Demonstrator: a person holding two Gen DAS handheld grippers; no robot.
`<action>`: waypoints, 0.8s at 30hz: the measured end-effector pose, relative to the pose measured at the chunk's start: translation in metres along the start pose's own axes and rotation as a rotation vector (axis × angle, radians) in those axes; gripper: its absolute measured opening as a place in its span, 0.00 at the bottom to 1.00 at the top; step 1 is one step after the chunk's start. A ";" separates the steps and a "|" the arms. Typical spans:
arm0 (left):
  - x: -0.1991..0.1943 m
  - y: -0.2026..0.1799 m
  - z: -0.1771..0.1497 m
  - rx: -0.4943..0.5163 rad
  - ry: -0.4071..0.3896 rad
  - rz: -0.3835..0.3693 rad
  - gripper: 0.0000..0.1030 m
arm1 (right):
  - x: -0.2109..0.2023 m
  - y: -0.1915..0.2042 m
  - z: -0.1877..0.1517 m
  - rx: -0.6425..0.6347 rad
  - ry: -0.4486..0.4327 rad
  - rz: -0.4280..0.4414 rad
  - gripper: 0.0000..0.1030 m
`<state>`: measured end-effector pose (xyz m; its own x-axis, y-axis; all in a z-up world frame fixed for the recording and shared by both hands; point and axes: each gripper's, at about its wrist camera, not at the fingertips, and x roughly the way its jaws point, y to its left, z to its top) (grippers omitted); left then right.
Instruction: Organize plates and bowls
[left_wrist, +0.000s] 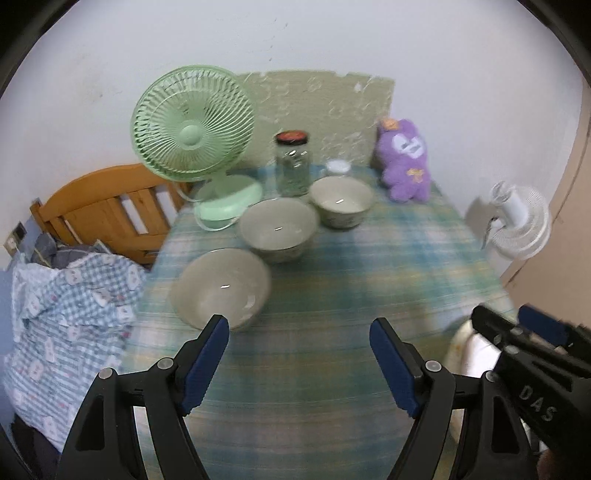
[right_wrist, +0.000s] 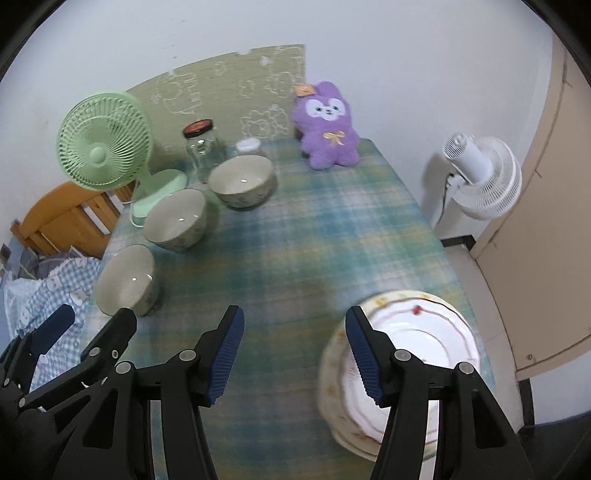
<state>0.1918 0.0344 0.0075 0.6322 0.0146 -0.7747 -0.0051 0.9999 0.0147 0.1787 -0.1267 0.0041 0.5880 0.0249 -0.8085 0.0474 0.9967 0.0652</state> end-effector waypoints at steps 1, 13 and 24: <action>0.002 0.005 0.001 0.001 0.002 0.002 0.75 | 0.002 0.008 0.001 0.000 -0.002 0.000 0.59; 0.048 0.085 0.011 -0.041 0.037 0.022 0.70 | 0.045 0.092 0.019 -0.045 0.014 0.005 0.59; 0.095 0.127 0.020 -0.015 0.018 0.058 0.63 | 0.099 0.144 0.030 -0.089 0.035 0.017 0.59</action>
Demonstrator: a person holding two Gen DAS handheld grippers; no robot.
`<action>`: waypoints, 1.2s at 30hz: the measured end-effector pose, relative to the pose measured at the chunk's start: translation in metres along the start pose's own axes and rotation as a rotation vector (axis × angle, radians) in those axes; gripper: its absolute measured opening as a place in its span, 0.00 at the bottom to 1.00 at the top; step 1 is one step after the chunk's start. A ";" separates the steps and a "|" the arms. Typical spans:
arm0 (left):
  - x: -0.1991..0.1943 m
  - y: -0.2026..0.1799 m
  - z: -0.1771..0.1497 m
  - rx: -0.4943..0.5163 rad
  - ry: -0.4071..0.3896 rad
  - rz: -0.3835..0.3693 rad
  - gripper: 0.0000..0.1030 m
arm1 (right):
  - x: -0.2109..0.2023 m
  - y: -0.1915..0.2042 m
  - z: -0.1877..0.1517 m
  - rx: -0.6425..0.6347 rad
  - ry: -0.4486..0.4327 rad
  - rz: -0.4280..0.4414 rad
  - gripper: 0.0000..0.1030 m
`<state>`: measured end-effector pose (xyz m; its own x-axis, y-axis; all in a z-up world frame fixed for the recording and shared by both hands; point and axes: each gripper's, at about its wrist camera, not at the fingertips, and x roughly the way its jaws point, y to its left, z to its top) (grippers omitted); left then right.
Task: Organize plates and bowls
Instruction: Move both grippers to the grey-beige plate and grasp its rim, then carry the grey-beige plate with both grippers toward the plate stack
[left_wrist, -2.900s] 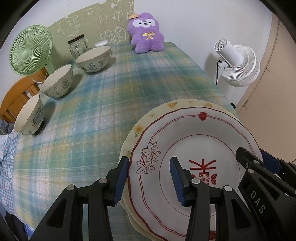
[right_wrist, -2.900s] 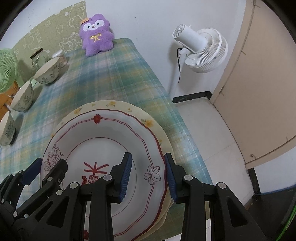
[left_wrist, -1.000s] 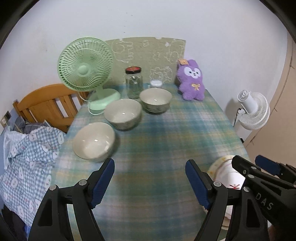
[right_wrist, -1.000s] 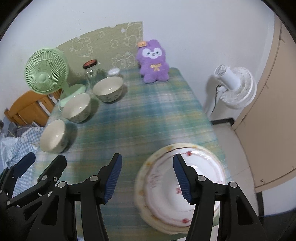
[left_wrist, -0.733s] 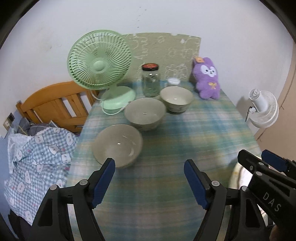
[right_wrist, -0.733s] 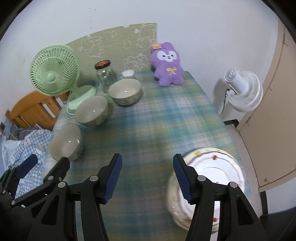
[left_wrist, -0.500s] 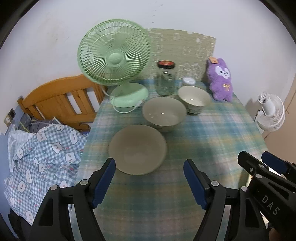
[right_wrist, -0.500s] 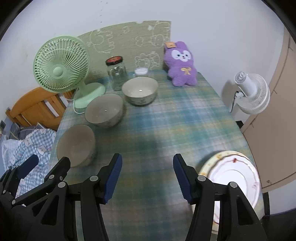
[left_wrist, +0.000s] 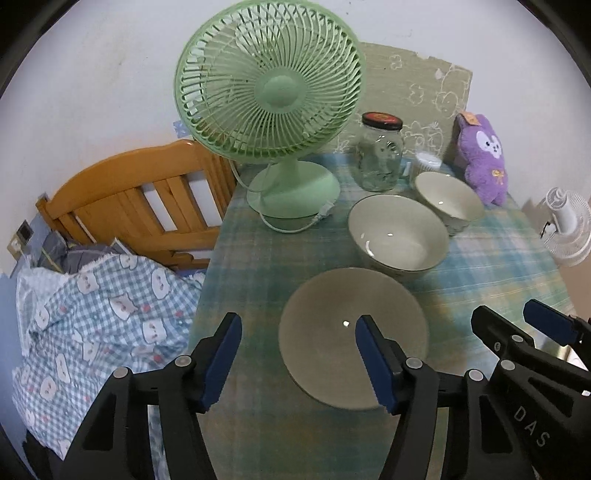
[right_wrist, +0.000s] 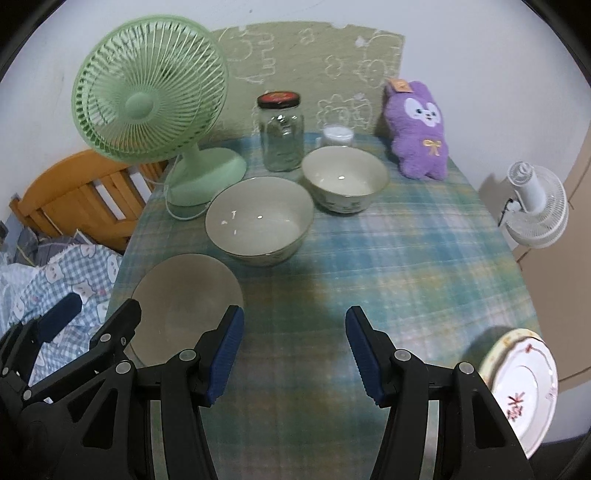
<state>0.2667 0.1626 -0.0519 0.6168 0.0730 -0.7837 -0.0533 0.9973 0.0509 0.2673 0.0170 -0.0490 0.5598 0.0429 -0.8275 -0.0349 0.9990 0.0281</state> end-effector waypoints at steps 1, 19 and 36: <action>0.004 0.002 0.000 0.002 0.003 -0.001 0.62 | 0.005 0.002 0.001 0.001 0.006 0.001 0.59; 0.067 0.015 -0.002 -0.003 0.114 -0.102 0.36 | 0.069 0.028 0.007 -0.009 0.094 0.005 0.32; 0.069 0.013 -0.004 0.004 0.140 -0.171 0.25 | 0.069 0.030 0.003 -0.011 0.142 0.066 0.12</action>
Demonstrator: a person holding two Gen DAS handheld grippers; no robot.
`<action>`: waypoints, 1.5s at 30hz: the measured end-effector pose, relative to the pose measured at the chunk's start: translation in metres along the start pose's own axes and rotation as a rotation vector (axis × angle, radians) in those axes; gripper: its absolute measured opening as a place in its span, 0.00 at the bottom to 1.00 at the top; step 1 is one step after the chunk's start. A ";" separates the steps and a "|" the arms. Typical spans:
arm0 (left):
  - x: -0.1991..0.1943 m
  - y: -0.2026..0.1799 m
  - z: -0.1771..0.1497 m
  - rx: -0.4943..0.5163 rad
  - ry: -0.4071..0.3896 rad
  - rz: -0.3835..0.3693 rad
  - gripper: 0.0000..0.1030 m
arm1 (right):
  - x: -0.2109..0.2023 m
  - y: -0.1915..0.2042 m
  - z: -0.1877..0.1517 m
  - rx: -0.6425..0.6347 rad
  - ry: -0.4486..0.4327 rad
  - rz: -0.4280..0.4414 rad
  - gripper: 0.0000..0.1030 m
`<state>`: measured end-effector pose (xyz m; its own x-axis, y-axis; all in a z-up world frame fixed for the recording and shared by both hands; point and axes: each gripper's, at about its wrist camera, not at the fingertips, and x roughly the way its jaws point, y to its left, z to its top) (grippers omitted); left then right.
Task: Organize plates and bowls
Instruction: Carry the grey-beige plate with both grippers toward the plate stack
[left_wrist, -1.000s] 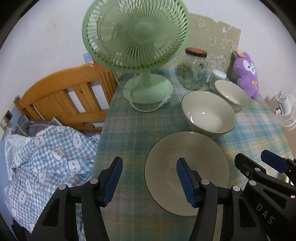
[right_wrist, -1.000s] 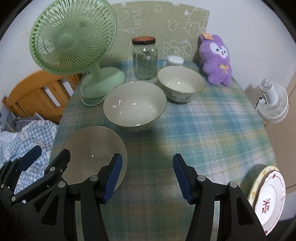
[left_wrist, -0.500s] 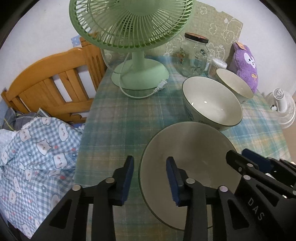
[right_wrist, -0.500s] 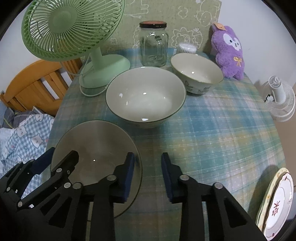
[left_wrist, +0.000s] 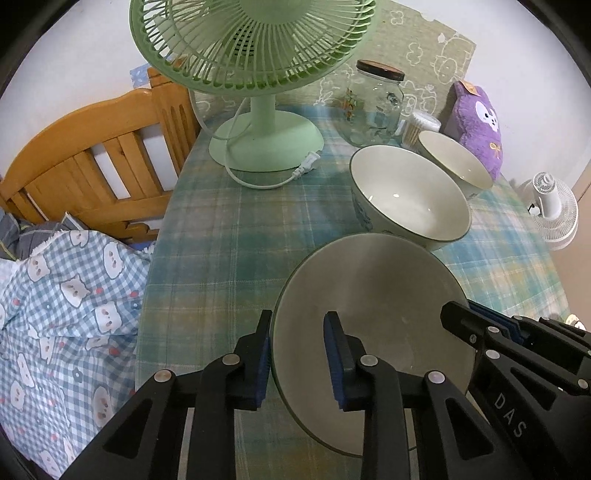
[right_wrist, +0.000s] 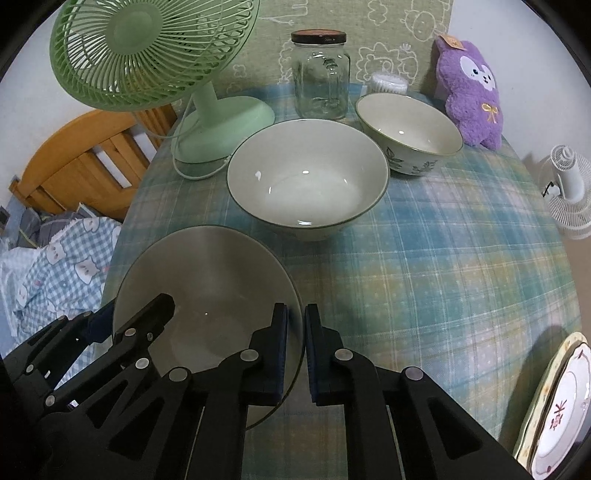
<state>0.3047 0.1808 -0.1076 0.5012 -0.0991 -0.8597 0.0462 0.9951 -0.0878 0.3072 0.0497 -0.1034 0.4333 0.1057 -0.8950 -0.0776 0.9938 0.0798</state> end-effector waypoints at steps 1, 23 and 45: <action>-0.001 -0.001 -0.001 0.001 0.002 -0.002 0.25 | -0.002 -0.001 -0.002 0.001 -0.002 -0.002 0.12; -0.043 -0.076 -0.040 0.010 0.011 -0.007 0.25 | -0.057 -0.069 -0.055 0.011 -0.016 -0.007 0.12; -0.054 -0.164 -0.086 -0.022 0.050 0.006 0.21 | -0.079 -0.154 -0.106 -0.022 0.015 -0.016 0.12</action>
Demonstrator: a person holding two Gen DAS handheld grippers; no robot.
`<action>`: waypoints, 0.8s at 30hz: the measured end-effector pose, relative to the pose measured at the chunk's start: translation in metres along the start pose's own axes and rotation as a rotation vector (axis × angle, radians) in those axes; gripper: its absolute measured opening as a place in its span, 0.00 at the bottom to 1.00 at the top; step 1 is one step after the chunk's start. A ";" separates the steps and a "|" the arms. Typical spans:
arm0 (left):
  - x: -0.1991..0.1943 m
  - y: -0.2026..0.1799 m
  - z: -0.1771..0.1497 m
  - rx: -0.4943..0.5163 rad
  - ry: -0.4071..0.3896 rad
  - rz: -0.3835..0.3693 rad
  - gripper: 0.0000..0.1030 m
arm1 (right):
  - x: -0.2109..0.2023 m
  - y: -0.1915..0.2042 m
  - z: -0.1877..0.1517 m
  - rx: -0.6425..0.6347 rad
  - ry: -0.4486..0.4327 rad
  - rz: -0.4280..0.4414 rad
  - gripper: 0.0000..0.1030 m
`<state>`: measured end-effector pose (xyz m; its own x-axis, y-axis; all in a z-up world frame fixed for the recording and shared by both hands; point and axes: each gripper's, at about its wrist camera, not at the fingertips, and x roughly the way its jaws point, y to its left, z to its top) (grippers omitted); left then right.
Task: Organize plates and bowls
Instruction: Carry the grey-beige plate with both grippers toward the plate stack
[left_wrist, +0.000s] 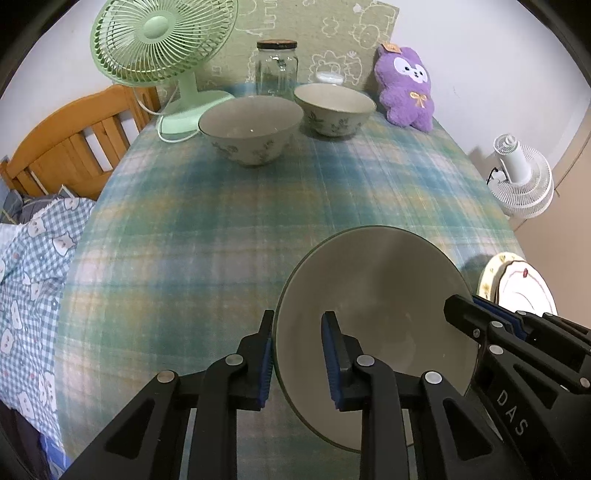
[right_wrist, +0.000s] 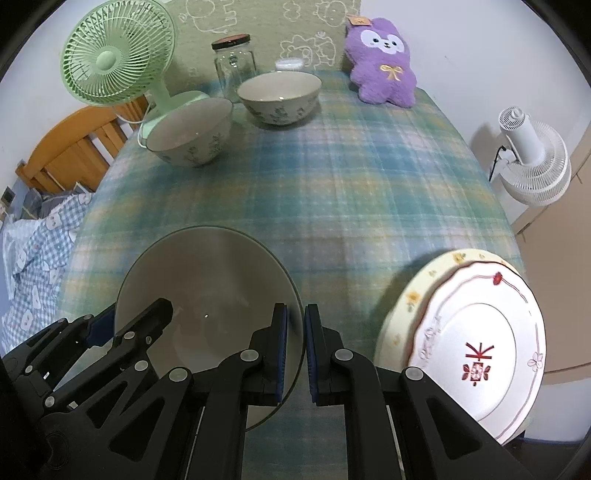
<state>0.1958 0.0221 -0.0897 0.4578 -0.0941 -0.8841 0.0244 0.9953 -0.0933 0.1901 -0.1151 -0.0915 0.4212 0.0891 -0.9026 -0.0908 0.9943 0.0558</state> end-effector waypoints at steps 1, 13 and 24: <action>0.000 -0.002 -0.002 -0.001 0.004 0.005 0.21 | 0.001 -0.002 -0.001 -0.002 0.003 0.003 0.12; -0.001 -0.007 -0.020 -0.033 0.019 0.035 0.19 | 0.006 -0.008 -0.017 -0.033 0.018 0.025 0.12; -0.009 -0.010 -0.020 -0.030 0.003 0.050 0.49 | 0.004 -0.007 -0.015 -0.046 0.021 0.038 0.15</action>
<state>0.1739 0.0125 -0.0900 0.4554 -0.0440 -0.8892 -0.0252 0.9977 -0.0623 0.1787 -0.1221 -0.1016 0.3976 0.1250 -0.9090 -0.1483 0.9864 0.0708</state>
